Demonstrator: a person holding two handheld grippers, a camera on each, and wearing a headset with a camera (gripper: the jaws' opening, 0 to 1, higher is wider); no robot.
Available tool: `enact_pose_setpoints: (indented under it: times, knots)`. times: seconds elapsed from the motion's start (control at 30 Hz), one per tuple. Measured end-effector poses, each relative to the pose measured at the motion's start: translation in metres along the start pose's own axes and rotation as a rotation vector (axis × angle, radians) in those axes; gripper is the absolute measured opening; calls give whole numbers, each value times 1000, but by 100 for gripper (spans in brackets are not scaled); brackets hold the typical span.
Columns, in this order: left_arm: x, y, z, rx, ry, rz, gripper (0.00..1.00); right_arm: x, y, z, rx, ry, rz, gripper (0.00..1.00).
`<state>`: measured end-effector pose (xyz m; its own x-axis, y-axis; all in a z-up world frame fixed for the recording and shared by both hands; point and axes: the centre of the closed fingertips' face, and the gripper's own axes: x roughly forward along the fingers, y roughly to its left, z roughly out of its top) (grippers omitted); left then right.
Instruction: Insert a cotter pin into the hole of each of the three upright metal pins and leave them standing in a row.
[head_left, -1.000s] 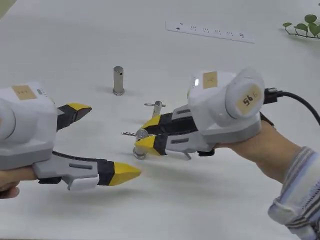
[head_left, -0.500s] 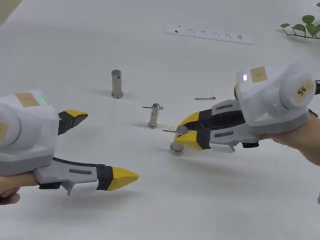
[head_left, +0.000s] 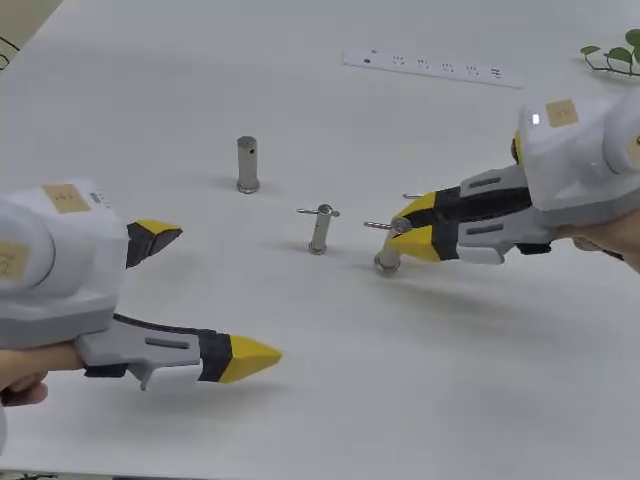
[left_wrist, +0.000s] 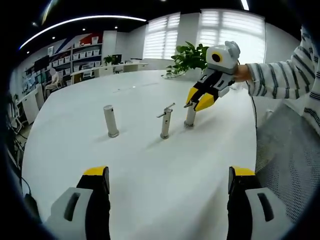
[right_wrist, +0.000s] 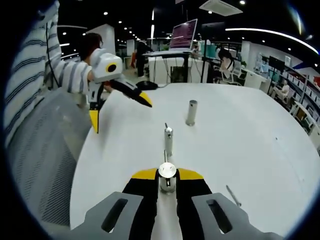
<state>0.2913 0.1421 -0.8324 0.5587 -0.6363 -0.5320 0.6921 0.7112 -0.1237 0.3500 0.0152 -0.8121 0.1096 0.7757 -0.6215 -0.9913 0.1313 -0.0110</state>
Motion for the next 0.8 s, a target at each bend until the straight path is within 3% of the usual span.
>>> enact_pose_setpoints:
  times: [0.8]
  knots:
    - [1,-2,-9,-17,44,-9,99,2,-10,-6,23,-23,9,13]
